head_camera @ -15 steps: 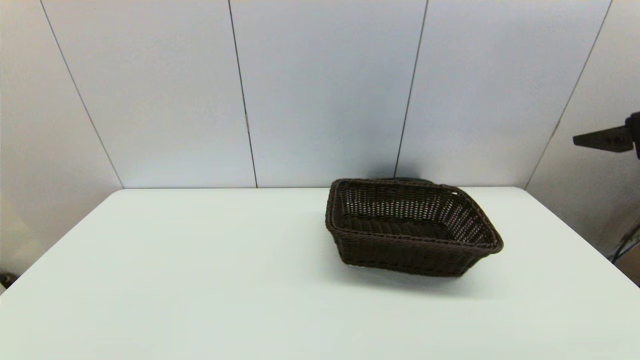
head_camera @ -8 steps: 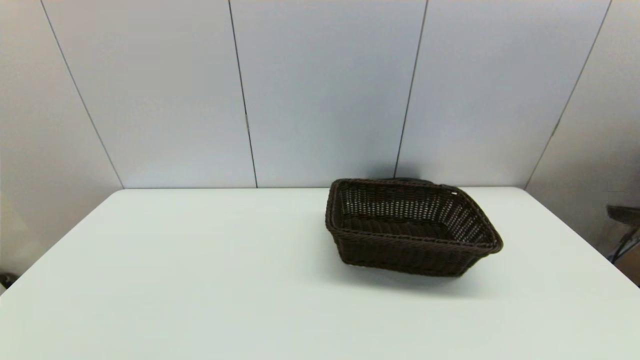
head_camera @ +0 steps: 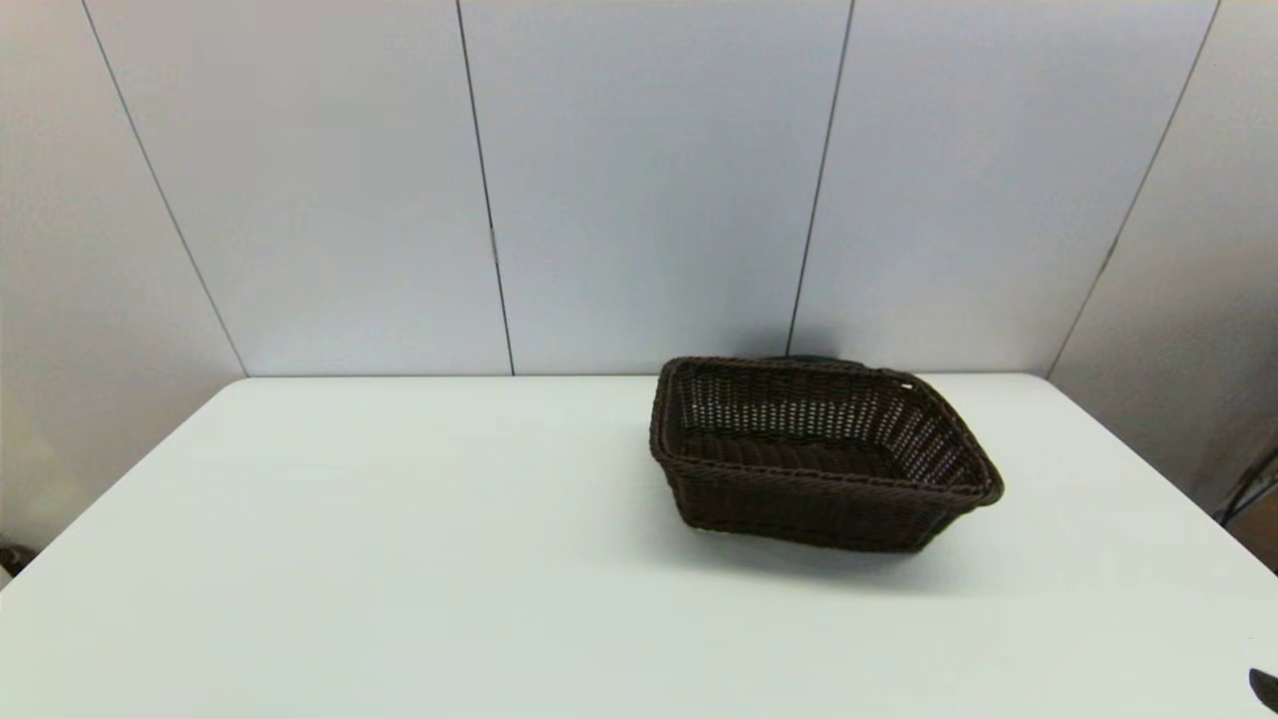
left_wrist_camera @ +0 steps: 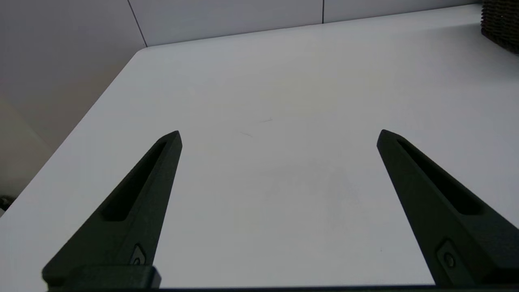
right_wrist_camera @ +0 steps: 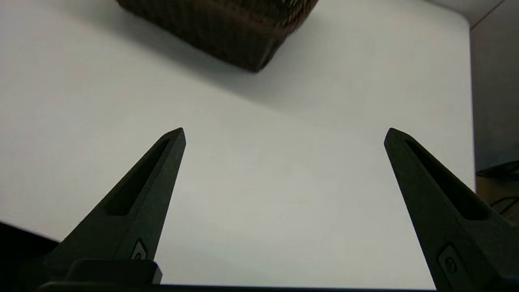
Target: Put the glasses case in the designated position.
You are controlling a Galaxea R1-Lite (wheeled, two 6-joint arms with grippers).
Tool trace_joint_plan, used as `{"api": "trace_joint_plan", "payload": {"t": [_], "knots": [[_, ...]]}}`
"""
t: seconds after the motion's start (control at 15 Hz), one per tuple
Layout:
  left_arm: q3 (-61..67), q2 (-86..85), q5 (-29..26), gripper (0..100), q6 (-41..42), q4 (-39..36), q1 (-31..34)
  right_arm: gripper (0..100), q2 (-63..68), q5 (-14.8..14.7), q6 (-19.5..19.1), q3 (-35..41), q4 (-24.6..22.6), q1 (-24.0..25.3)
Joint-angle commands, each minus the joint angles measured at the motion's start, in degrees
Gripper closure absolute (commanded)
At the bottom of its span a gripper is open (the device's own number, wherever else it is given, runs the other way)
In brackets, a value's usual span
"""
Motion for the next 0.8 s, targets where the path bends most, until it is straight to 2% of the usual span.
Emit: {"api": "trace_joint_plan", "payload": {"t": [0.07,0.2,0.33,0.53,0.73,0.8], "knots": [[0.07,0.06,-0.05,0,0.01,0.0,0.0,0,-11.17,-0.06,-0.08,8.65,-0.91,0.03],[0.07,0.06,-0.05,0,0.1,0.0,0.0,0,-15.57,-0.06,-0.08,13.83,-4.51,0.12],[0.07,0.06,-0.05,0,0.1,0.0,0.0,0,-18.64,-0.41,0.1,17.26,-6.18,0.29],[-0.02,0.06,-0.05,0,0.01,0.0,0.0,0,-22.86,-0.76,2.47,22.01,-7.32,0.64],[0.07,0.06,0.04,0,0.01,0.0,0.0,0,-26.29,-6.03,5.2,24.91,-7.41,0.64],[0.07,0.06,-0.05,0,0.01,0.0,0.0,0,-28.05,-6.65,5.81,25.35,-7.76,0.56]]}}
